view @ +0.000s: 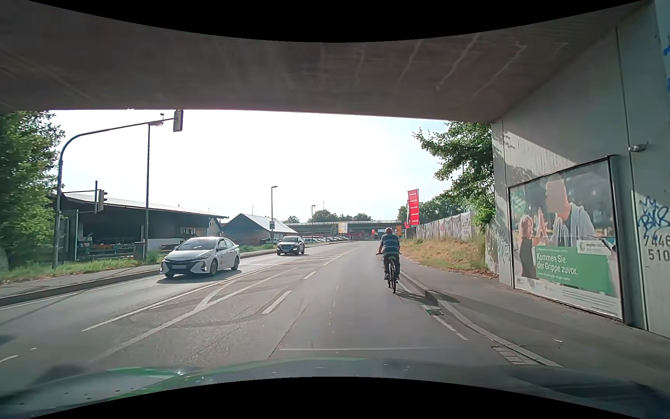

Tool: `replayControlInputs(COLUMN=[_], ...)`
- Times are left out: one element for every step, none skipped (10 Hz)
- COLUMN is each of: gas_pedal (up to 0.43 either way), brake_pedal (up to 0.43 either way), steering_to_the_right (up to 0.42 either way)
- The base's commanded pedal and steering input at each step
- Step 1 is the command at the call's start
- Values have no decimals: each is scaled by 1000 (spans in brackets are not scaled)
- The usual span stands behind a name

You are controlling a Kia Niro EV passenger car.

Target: Follow the waypoints while adhering to traffic rules and regulations

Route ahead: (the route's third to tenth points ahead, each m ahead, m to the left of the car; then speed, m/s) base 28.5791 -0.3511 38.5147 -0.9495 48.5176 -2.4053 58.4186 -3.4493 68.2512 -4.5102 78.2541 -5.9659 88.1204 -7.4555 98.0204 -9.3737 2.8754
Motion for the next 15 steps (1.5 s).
replayControlInputs(gas_pedal=[0,0,0,0,8,20,20,20,28,39,39,39,39,39,39], brake_pedal=[0,0,0,0,0,0,0,0,0,0,0,0,0,0,0], steering_to_the_right=[11,11,11,11,11,11,11,11,11,12,12,12,12,12,12])
